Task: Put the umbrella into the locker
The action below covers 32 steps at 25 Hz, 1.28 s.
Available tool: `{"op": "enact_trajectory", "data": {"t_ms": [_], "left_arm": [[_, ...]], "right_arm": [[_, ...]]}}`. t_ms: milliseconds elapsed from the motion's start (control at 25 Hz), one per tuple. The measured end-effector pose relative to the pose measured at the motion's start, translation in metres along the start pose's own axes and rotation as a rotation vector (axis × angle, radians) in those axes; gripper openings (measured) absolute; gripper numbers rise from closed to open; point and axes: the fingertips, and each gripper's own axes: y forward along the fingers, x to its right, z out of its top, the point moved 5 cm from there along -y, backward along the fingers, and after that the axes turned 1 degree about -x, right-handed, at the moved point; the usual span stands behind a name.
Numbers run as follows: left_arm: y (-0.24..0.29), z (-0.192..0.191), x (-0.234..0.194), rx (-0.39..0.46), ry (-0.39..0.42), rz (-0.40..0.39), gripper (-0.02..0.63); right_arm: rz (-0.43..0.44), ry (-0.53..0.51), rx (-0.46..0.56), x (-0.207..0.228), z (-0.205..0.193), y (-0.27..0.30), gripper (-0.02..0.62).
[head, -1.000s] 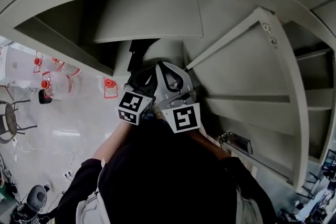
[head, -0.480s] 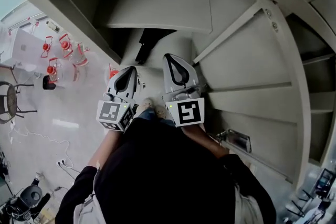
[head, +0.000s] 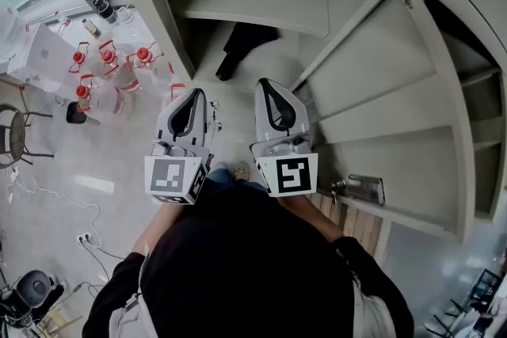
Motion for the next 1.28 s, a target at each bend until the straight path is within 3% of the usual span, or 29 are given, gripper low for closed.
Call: {"op": "enact_trajectory", "data": {"t_ms": [320,480,760,1280], "left_arm": [[0.005,0.024,0.015,0.031,0.074,-0.11,0.006],[0.005,0.018,0.023,0.035,0.062,-0.175,0.006],[0.006,0.02,0.031,0.047,0.051,-0.216,0.006],[-0.001,0.013,0.039,0.032,0.049,-0.238,0.006]], "right_arm": [[-0.07,-0.013,-0.039,-0.014,0.009,-0.012,0.002],[-0.113,-0.016,-0.054,-0.015,0.006,-0.02,0.002],[-0.166,-0.037,-0.054,-0.016,0.008,-0.032,0.002],[-0.179,-0.051,-0.066,-0.016,0.008,-0.047,0.002]]}}
